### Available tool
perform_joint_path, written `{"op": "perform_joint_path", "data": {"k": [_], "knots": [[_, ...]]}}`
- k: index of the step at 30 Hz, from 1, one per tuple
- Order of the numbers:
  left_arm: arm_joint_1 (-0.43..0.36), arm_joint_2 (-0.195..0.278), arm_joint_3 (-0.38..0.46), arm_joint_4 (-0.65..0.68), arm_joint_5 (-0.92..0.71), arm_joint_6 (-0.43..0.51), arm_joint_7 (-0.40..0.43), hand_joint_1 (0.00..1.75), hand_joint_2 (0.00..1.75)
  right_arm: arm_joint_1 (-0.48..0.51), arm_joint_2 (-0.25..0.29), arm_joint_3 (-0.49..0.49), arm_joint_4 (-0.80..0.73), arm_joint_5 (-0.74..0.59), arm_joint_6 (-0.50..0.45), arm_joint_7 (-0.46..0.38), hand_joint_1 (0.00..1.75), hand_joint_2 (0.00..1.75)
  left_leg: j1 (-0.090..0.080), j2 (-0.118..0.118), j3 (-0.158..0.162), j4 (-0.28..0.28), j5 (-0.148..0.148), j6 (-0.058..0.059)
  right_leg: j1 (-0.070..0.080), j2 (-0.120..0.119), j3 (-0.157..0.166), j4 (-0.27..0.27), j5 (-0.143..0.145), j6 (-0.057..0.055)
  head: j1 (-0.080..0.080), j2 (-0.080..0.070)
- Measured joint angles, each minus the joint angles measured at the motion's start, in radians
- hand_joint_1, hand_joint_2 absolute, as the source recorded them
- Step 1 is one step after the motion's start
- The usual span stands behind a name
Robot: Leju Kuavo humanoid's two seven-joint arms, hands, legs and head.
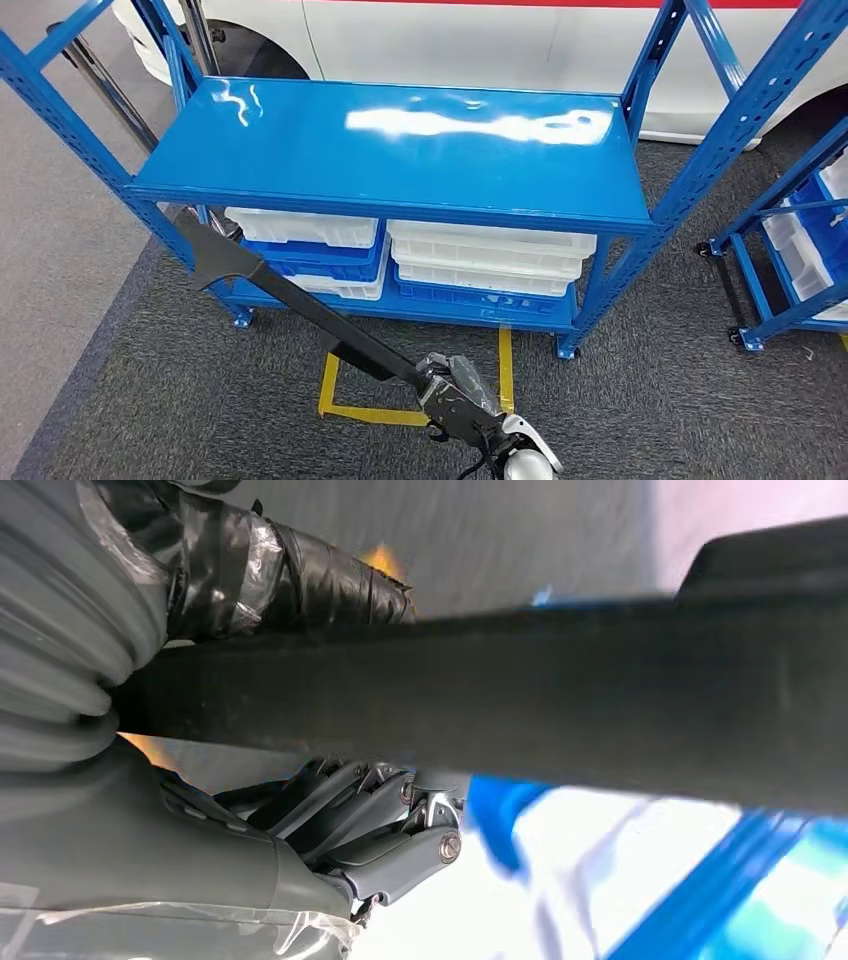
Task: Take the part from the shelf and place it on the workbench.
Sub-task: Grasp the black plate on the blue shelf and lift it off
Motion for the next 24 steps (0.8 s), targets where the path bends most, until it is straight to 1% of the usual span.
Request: {"op": "perform_joint_path", "data": {"k": [1,2,3,4,5,6,7,8,9,10,11,12,13,14,15,16,17,18,19,20,21,22,23,24], "knots": [[-0.003,0.001,0.000,0.000,-0.004,-0.002,0.002,0.00,1.75,0.002,0.001,0.004,0.003,-0.039,0.034,-0.005,1.69,1.75,-0.004,0.000,0.021,-0.040,-0.012,0.004,-0.002,0.000,-0.002,-0.002,0.010,0.005,0.000,0.000],[-0.005,0.001,0.000,0.000,-0.008,-0.004,0.004,0.00,1.75,0.003,0.002,0.008,0.005,-0.076,0.068,-0.011,1.69,1.75,-0.006,0.000,0.027,-0.058,-0.012,0.005,-0.004,-0.001,-0.004,-0.006,0.020,0.011,0.000,0.000],[-0.007,0.001,0.000,0.000,-0.012,-0.006,0.005,0.00,1.75,0.004,0.002,0.012,0.007,-0.106,0.098,-0.017,1.69,1.75,-0.008,0.000,0.023,-0.061,-0.007,0.007,-0.005,-0.001,-0.004,-0.010,0.030,0.016,0.000,0.000],[-0.009,0.001,0.000,0.000,-0.015,-0.009,0.006,0.00,1.75,0.005,0.001,0.016,0.009,-0.127,0.120,-0.026,1.69,1.75,-0.006,0.001,0.020,-0.066,0.003,0.011,-0.006,0.000,-0.005,-0.012,0.034,0.021,0.000,0.000],[-0.010,0.000,0.000,0.000,-0.018,-0.012,0.007,0.00,1.75,0.007,0.000,0.020,0.009,-0.143,0.138,-0.035,1.69,1.75,-0.003,0.004,0.014,-0.071,0.014,0.016,-0.005,0.002,-0.008,-0.007,0.023,0.025,0.000,0.000],[-0.012,0.000,0.000,0.000,-0.021,-0.014,0.008,0.00,1.75,0.009,-0.002,0.024,0.010,-0.156,0.154,-0.045,1.69,1.75,0.000,0.007,0.005,-0.075,0.028,0.023,-0.006,0.004,-0.015,0.012,-0.008,0.029,0.001,0.000],[-0.013,-0.001,0.000,0.000,-0.023,-0.016,0.008,0.00,1.75,0.011,-0.004,0.028,0.011,-0.167,0.167,-0.053,1.69,1.75,0.002,0.010,-0.007,-0.078,0.042,0.029,-0.007,0.007,-0.025,0.049,-0.056,0.034,0.001,0.000],[-0.014,-0.001,-0.001,0.000,-0.025,-0.016,0.008,0.00,1.75,0.012,-0.005,0.032,0.011,-0.175,0.176,-0.058,1.69,1.75,0.001,0.011,-0.023,-0.076,0.055,0.033,-0.010,0.008,-0.037,0.102,-0.113,0.038,0.001,0.000],[-0.015,-0.001,-0.001,0.000,-0.026,-0.017,0.008,0.00,1.75,0.014,-0.006,0.036,0.011,-0.181,0.183,-0.061,1.69,1.75,0.001,0.012,-0.040,-0.074,0.068,0.035,-0.012,0.009,-0.048,0.166,-0.159,0.041,0.001,0.000],[-0.015,-0.001,-0.001,0.000,-0.027,-0.018,0.008,0.00,1.75,0.016,-0.008,0.040,0.011,-0.187,0.188,-0.063,1.69,1.75,0.000,0.012,-0.058,-0.070,0.080,0.034,-0.014,0.009,-0.055,0.225,-0.181,0.045,0.001,0.000],[-0.016,-0.001,-0.001,0.000,-0.029,-0.018,0.008,0.00,1.75,0.019,-0.010,0.043,0.011,-0.192,0.192,-0.065,1.69,1.75,0.000,0.013,-0.077,-0.065,0.091,0.032,-0.016,0.009,-0.052,0.265,-0.176,0.048,0.001,0.000],[-0.016,-0.001,-0.001,0.000,-0.031,-0.019,0.007,0.00,1.75,0.021,-0.011,0.045,0.011,-0.197,0.196,-0.067,1.69,1.75,0.001,0.013,-0.098,-0.058,0.102,0.029,-0.019,0.009,-0.035,0.274,-0.149,0.050,0.001,0.000],[-0.016,-0.001,-0.001,0.000,-0.033,-0.019,0.007,0.00,1.75,0.023,-0.012,0.047,0.011,-0.201,0.198,-0.068,1.69,1.75,0.001,0.013,-0.119,-0.049,0.111,0.026,-0.021,0.009,-0.001,0.249,-0.117,0.051,0.001,0.000],[-0.017,-0.001,-0.001,0.000,-0.034,-0.019,0.007,0.00,1.75,0.023,-0.013,0.049,0.010,-0.203,0.198,-0.069,1.69,1.75,0.002,0.013,-0.137,-0.039,0.119,0.022,-0.024,0.009,0.049,0.193,-0.102,0.051,0.001,0.000],[-0.017,-0.001,-0.001,0.000,-0.034,-0.019,0.007,0.00,1.75,0.023,-0.013,0.051,0.008,-0.206,0.199,-0.069,1.69,1.75,0.001,0.012,-0.153,-0.029,0.126,0.017,-0.023,0.009,0.106,0.117,-0.107,0.049,0.001,0.000],[-0.017,-0.001,-0.001,0.000,-0.035,-0.019,0.007,0.00,1.75,0.022,-0.013,0.052,0.006,-0.208,0.200,-0.070,1.69,1.75,0.000,0.012,-0.163,-0.021,0.132,0.012,-0.021,0.010,0.151,0.051,-0.126,0.046,0.000,0.000],[-0.018,-0.001,-0.001,0.000,-0.035,-0.019,0.007,0.00,1.75,0.022,-0.013,0.053,0.003,-0.212,0.202,-0.072,1.69,1.75,0.000,0.011,-0.168,-0.017,0.138,0.007,-0.019,0.010,0.178,0.004,-0.147,0.043,0.000,0.000],[-0.018,-0.001,-0.001,0.000,-0.036,-0.019,0.007,0.00,1.75,0.021,-0.013,0.055,0.001,-0.216,0.205,-0.073,1.69,1.75,0.000,0.011,-0.171,-0.016,0.145,0.002,-0.015,0.011,0.187,-0.019,-0.156,0.040,0.000,0.000],[-0.018,-0.001,-0.001,0.000,-0.036,-0.020,0.008,0.00,1.75,0.022,-0.013,0.056,0.000,-0.222,0.209,-0.075,1.69,1.75,0.002,0.011,-0.173,-0.019,0.154,-0.004,-0.012,0.011,0.182,-0.021,-0.153,0.034,0.000,0.000],[-0.018,-0.001,-0.001,0.000,-0.037,-0.020,0.008,0.00,1.75,0.023,-0.013,0.058,0.000,-0.227,0.212,-0.076,1.69,1.75,0.004,0.011,-0.176,-0.022,0.161,-0.010,-0.011,0.010,0.174,-0.023,-0.143,0.027,0.001,0.000],[-0.017,-0.001,-0.001,0.000,-0.037,-0.020,0.009,0.00,1.75,0.023,-0.013,0.059,0.000,-0.232,0.215,-0.077,1.69,1.75,0.007,0.009,-0.181,-0.021,0.161,-0.016,-0.011,0.008,0.166,-0.025,-0.132,0.019,0.001,0.000],[-0.016,-0.001,-0.001,0.000,-0.038,-0.021,0.010,0.00,1.75,0.024,-0.013,0.061,-0.002,-0.237,0.218,-0.077,1.69,1.75,0.009,0.008,-0.191,-0.007,0.136,-0.022,-0.012,0.007,0.153,-0.027,-0.117,0.009,0.001,0.000],[-0.015,-0.001,-0.001,0.000,-0.039,-0.022,0.012,0.00,1.75,0.026,-0.013,0.063,-0.004,-0.241,0.221,-0.077,1.69,1.75,0.011,0.006,-0.203,0.025,0.091,-0.026,-0.015,0.005,0.137,-0.028,-0.102,0.001,0.000,0.000],[-0.016,-0.001,-0.001,0.000,-0.040,-0.023,0.013,0.00,1.75,0.026,-0.013,0.064,-0.008,-0.244,0.225,-0.077,1.69,1.75,0.013,0.006,-0.217,0.075,0.033,-0.030,-0.014,0.004,0.119,-0.028,-0.087,-0.004,-0.002,0.000]]}}
